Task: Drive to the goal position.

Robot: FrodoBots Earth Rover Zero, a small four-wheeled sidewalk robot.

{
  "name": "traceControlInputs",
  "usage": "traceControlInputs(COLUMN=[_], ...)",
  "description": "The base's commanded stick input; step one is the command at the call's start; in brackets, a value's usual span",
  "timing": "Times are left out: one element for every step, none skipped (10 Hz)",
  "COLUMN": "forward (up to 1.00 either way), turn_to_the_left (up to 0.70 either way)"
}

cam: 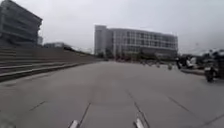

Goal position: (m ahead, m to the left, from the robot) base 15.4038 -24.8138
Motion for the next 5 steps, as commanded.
traceControlInputs(forward=[1.00, 1.00, 1.00, 1.00, 1.00], turn_to_the_left=[0.00, 0.00, 0.00, 0.00, 0.00])
